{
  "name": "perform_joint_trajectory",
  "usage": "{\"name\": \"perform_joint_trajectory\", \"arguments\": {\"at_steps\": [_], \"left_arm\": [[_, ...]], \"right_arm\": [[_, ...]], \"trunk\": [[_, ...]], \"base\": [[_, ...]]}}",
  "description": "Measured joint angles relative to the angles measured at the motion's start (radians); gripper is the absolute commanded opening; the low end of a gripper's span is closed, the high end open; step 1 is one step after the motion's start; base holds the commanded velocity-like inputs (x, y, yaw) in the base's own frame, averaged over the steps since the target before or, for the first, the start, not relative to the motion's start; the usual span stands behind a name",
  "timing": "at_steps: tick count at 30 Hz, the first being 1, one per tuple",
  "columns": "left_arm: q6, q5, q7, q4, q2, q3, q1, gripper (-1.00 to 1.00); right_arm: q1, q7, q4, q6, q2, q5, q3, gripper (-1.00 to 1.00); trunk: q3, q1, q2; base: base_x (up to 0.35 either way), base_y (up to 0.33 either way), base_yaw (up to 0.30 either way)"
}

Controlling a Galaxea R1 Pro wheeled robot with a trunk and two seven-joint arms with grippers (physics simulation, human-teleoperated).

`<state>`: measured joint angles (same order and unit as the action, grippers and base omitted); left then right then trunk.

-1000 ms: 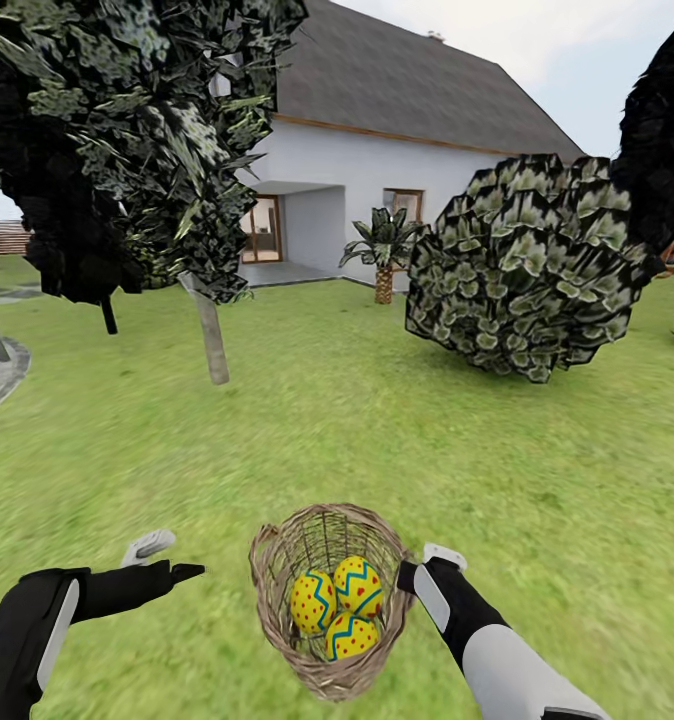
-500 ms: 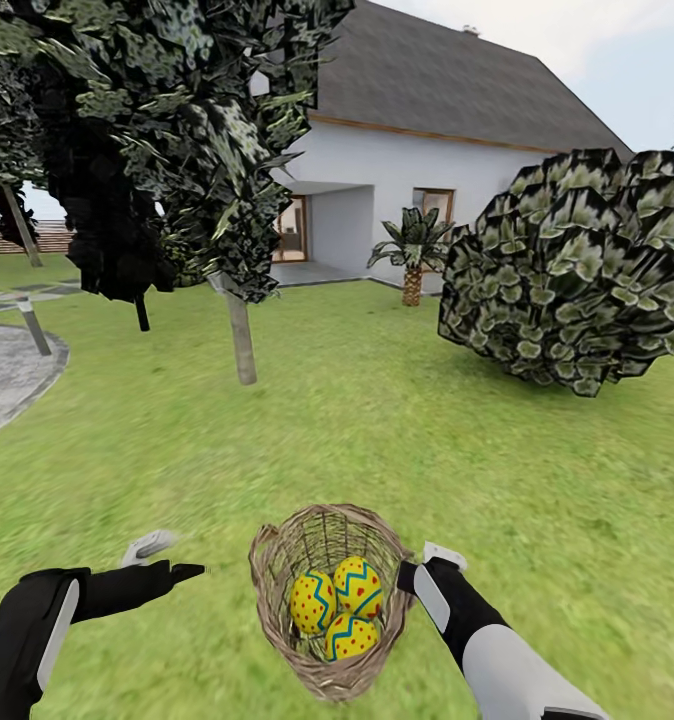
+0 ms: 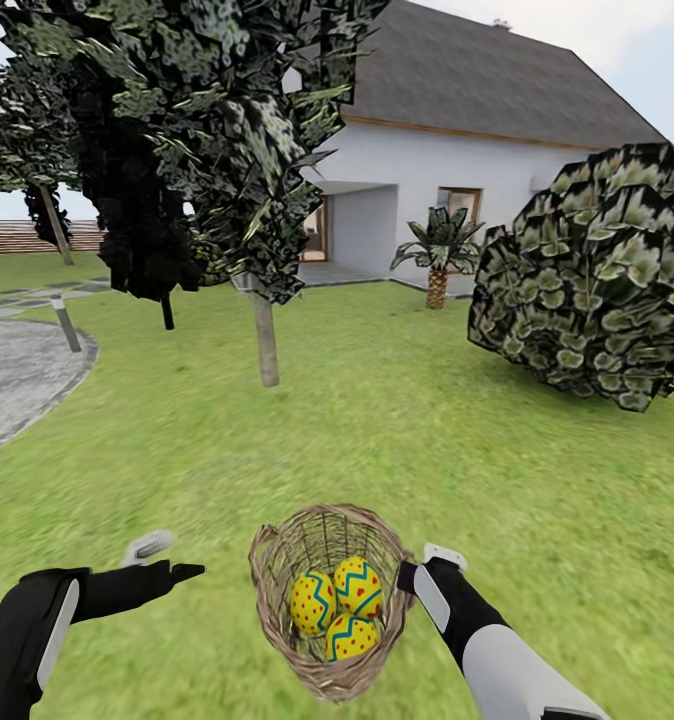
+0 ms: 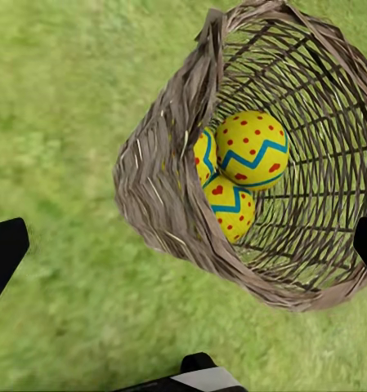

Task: Take the three Easter eggs out of the wicker basket on the lawn in the garden, then place them on the lawn next to a single tree (choose any tree) so that all three eggs are next to the same tree and none are left in the basket.

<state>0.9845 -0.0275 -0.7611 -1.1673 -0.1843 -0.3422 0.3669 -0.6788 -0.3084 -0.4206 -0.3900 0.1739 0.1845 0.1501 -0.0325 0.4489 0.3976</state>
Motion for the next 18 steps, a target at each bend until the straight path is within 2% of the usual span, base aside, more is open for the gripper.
{"name": "perform_joint_trajectory", "arguments": {"at_steps": [18], "left_arm": [[0.000, 0.000, 0.000, 0.000, 0.000, 0.000, 0.000, 1.00]], "right_arm": [[0.000, 0.000, 0.000, 0.000, 0.000, 0.000, 0.000, -1.00]], "trunk": [[0.000, 0.000, 0.000]], "base": [[0.235, 0.182, 0.086]]}}
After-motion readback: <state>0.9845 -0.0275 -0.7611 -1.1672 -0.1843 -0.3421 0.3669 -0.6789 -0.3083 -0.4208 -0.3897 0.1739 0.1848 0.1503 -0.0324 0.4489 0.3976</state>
